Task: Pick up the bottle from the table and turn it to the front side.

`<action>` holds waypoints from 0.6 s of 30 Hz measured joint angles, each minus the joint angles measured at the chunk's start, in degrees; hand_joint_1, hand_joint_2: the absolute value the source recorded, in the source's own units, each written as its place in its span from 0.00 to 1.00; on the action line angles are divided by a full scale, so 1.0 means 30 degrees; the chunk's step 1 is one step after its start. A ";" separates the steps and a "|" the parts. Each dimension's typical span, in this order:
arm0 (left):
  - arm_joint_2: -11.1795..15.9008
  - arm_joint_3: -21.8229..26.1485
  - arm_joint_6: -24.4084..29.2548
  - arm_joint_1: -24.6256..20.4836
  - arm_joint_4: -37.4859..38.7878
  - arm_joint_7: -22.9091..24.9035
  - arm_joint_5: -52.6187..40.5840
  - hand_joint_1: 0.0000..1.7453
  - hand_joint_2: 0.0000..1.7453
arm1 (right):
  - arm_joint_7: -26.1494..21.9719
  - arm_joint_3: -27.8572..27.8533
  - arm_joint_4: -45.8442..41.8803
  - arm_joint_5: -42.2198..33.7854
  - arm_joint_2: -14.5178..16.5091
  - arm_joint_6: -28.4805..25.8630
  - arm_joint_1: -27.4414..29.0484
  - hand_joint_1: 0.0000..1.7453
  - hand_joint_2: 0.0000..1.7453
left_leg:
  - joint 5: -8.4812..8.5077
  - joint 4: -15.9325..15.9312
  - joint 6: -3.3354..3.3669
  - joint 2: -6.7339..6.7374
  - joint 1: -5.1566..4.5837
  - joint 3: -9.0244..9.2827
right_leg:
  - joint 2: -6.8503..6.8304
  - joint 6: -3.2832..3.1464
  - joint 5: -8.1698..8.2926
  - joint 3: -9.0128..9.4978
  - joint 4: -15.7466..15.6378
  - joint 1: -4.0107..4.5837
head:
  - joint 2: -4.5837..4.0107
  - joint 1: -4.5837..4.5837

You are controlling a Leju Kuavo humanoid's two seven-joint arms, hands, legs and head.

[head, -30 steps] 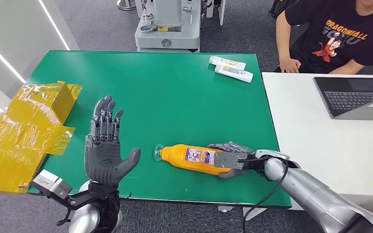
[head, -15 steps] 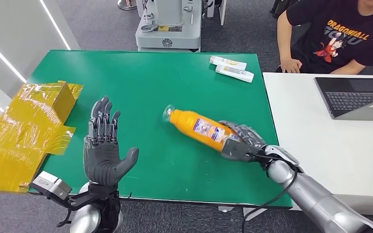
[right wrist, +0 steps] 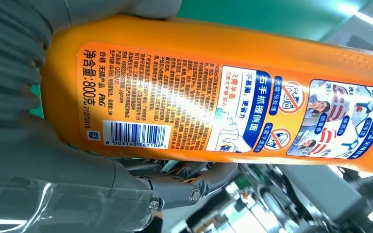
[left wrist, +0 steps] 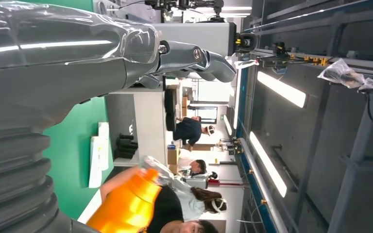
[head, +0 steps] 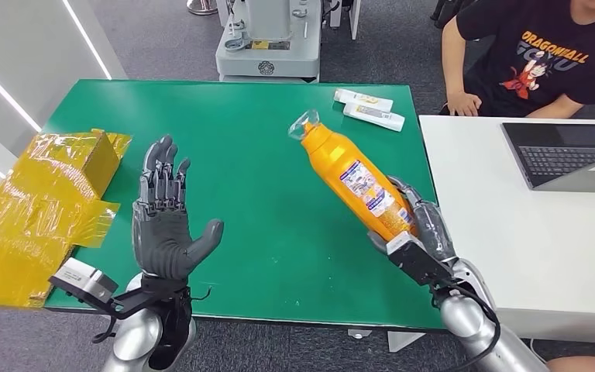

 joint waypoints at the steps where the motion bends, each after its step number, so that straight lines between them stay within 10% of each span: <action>1: 0.0002 0.0000 0.0011 -0.0087 0.0049 0.0007 -0.0011 0.00 1.00 | -0.0091 -0.0098 -0.0135 0.0047 0.0078 -0.0246 0.0011 1.00 1.00 | 0.0002 0.0001 0.0000 -0.0003 0.0000 0.0000 | -0.0003 0.0000 0.0001 0.0000 0.0001 0.0000 | 0.0000 0.0000; 18: 0.0120 0.0005 -0.3215 -0.3057 0.3371 0.2382 0.1684 0.00 1.00 | -0.2308 -0.0476 -0.1851 0.0566 0.1310 -0.3051 -0.0194 1.00 1.00 | 0.0003 0.0002 -0.0001 -0.0003 -0.0001 -0.0003 | 0.0003 0.0000 0.0002 -0.0001 0.0009 -0.0001 | 0.0000 0.0000</action>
